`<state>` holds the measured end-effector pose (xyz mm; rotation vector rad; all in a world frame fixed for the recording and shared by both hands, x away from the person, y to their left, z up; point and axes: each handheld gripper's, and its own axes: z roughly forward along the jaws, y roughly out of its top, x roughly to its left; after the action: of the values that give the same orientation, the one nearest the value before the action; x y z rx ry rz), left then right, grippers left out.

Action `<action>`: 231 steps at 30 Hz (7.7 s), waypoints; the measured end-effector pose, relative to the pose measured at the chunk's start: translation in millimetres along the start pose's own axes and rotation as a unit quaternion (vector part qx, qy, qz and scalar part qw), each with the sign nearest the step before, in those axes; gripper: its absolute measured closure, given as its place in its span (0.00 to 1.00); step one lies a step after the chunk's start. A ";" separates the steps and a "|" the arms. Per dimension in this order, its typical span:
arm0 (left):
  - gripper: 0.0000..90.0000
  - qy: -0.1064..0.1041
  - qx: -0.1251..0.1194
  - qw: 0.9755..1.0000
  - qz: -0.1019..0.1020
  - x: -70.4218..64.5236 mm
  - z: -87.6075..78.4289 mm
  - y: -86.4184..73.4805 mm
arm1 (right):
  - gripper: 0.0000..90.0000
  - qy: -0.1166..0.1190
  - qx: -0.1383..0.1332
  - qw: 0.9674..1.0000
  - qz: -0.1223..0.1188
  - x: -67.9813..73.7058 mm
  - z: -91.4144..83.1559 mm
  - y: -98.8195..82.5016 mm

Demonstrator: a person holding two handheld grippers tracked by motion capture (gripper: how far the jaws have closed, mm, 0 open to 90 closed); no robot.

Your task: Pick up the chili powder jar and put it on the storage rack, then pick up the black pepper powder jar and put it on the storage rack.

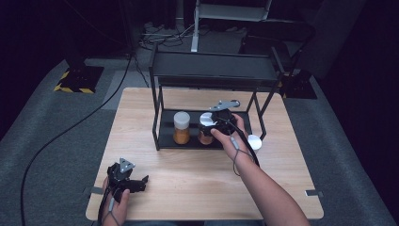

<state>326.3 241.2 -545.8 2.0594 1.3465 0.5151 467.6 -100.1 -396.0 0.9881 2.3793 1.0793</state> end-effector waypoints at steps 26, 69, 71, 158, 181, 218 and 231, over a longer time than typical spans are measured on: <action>0.00 0.000 0.000 1.000 0.000 0.0 0.0 0.0 | 0.34 -0.004 0.024 1.000 0.010 -7.7 39.5 -6.3; 0.00 -0.003 0.000 1.000 0.003 -0.2 -0.6 -0.7 | 0.17 -0.002 -0.049 0.998 0.038 -15.4 -17.8 -13.8; 0.00 -0.005 0.000 1.000 0.006 -0.5 -1.1 -1.3 | 0.17 -0.004 -0.053 0.998 0.039 -15.7 -23.9 -15.0; 0.00 -0.010 0.000 1.000 0.011 -2.3 -2.1 -2.4 | 0.07 -0.073 -0.081 0.993 0.055 -61.7 -131.5 -122.0; 0.00 -0.010 -0.001 1.000 0.011 -2.3 -2.1 -2.4 | 0.07 -0.072 -0.062 0.994 0.059 -63.3 -96.1 -153.1; 0.00 -0.010 -0.001 1.000 0.011 -2.3 -2.1 -2.4 | 0.34 -0.072 -0.034 0.996 0.052 -68.0 -58.6 -157.1; 0.00 -0.010 0.000 1.000 0.011 -2.3 -2.1 -2.3 | 0.34 -0.066 -0.027 0.996 0.047 -63.4 -62.7 -155.5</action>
<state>322.5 240.4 -545.8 2.0749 1.3139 0.5031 406.5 -250.7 -471.7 1.1266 2.2067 1.0714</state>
